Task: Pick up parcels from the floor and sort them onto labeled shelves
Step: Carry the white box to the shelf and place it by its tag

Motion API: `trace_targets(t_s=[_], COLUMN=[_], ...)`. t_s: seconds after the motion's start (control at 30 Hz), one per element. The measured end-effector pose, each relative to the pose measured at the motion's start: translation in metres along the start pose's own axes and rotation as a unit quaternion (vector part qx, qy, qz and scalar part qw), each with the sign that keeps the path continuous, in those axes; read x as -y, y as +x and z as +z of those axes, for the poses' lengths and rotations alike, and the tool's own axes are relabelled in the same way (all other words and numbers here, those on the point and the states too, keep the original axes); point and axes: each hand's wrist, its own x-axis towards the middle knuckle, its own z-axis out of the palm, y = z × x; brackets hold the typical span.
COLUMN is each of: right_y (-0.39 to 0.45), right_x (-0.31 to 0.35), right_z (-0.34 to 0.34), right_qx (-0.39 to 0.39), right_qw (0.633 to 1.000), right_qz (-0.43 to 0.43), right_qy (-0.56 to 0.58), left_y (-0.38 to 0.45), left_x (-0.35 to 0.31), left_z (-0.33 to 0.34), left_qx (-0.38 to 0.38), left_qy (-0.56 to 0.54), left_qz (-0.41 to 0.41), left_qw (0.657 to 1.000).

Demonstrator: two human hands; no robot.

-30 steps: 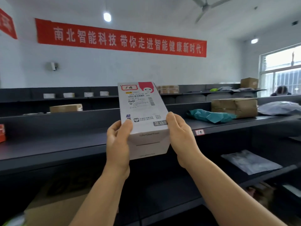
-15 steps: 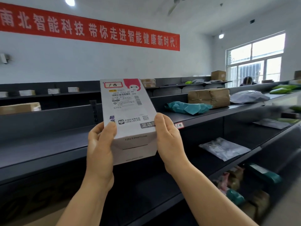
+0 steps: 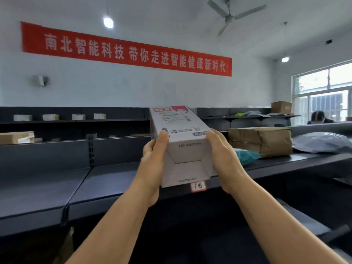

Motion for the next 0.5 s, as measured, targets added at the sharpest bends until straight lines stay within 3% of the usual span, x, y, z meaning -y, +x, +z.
trace_targets(t_s=[0.23,0.5], right_y=[0.086,0.127], right_x=[-0.034,-0.078], right_z=[-0.030,-0.041], right_qx=[0.020,0.052], right_qw=[0.996,0.988], right_qz=[0.065,0.109], right_qy=[-0.051,-0.100], left_y=[0.088,0.127], left_x=[0.020,0.046], left_z=[0.043,0.061], left_qx=[-0.058,-0.111], left_qy=[0.057,0.109], left_qz=[-0.058,-0.158], left_qw=[0.995,0.975])
